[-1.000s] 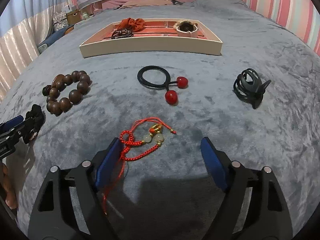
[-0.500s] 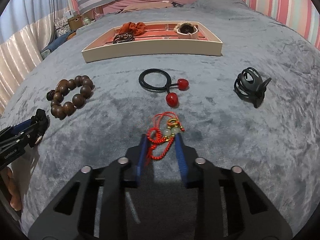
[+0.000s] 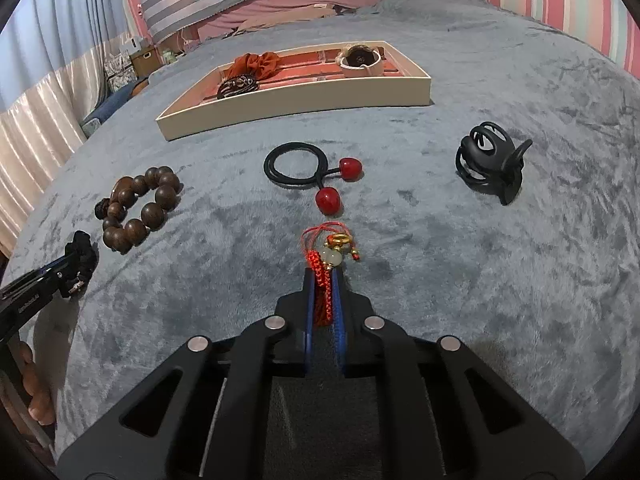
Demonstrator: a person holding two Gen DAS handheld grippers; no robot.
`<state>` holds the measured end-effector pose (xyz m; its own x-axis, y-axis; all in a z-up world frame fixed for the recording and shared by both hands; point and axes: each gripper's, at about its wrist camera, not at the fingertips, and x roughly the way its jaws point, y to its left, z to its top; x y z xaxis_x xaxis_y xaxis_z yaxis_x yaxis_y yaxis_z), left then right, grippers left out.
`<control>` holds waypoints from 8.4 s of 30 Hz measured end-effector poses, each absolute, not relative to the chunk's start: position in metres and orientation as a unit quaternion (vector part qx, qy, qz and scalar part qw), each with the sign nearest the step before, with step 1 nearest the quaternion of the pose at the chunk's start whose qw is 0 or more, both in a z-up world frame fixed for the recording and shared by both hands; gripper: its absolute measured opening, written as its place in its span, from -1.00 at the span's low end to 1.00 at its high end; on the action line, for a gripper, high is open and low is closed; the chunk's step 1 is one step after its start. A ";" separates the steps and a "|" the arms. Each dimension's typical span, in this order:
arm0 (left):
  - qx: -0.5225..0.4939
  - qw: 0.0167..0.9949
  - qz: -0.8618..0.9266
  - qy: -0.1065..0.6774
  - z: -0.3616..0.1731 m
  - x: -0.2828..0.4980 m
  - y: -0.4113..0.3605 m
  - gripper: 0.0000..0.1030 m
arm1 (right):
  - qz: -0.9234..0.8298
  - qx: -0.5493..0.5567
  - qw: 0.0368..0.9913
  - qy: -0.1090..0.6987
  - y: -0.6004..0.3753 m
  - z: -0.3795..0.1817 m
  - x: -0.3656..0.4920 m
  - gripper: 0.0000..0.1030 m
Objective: Organize jewelry
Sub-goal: 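Grasp the red string charm bracelet with the right tool while the left tool grasps the black scrunchie, then carry the charm bracelet and scrunchie into the tray and open both tools, then withdraw both tools from the tray toward the remaining jewelry, then grasp the black claw clip with the right tool while the left tool grasps the wooden bead bracelet, then carry the claw clip and bead bracelet into the tray and open both tools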
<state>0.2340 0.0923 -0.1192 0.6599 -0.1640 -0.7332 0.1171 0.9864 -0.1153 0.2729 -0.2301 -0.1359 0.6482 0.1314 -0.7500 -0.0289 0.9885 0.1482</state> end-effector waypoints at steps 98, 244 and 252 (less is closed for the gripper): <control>0.003 0.878 -0.057 0.475 -0.083 0.499 -0.030 0.04 | 0.009 0.028 0.913 0.406 -0.292 -0.076 0.518 0.16; -0.010 0.942 -0.141 0.306 0.005 0.399 -0.053 -0.63 | -0.009 0.019 0.951 0.310 -0.294 -0.040 0.441 -0.09; 0.022 0.937 -0.120 0.327 -0.017 0.457 -0.064 -0.63 | 0.000 0.006 0.944 0.331 -0.275 -0.054 0.490 -0.09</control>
<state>0.4573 -0.0639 -0.0174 0.7575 -0.2104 -0.6180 0.2392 0.9703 -0.0372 0.4897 -0.2753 -0.0538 0.7813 0.0031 -0.6241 0.0048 0.9999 0.0110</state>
